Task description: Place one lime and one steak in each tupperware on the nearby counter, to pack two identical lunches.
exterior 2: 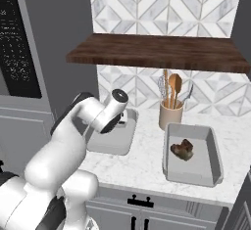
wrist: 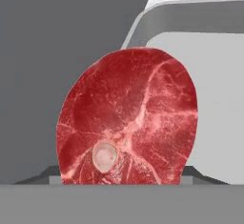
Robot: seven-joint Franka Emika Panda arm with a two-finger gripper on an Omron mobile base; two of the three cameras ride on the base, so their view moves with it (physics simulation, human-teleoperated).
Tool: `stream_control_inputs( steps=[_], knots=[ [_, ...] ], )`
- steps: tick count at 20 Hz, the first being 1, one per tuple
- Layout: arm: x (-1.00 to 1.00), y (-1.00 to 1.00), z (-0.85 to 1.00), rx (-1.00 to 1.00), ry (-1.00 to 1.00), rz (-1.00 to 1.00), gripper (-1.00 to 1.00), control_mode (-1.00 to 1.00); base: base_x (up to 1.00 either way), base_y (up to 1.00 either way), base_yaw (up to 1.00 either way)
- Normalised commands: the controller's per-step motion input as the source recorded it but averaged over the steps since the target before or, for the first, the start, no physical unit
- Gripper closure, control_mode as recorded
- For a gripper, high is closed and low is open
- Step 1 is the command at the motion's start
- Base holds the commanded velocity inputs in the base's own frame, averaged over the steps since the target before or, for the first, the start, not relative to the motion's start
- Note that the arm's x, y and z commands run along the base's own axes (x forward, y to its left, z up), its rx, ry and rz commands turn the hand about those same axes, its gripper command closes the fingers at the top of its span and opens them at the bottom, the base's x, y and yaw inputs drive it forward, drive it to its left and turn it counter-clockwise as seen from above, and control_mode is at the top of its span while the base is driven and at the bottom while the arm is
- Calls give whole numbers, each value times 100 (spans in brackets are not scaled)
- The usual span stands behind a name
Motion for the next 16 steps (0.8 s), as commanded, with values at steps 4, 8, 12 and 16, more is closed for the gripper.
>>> stream_control_inputs(
  steps=[4,8,12,16],
  knots=[
    [44,8,-31,0,16,9,100,-100,0,0,0],
    [27,0,-30,0,8,8,100,-100,0,0,0],
    [1,0,-52,0,-3,9,100,-100,0,0,0],
    [3,0,-54,0,-1,7,100,-100,0,0,0]
  ],
)
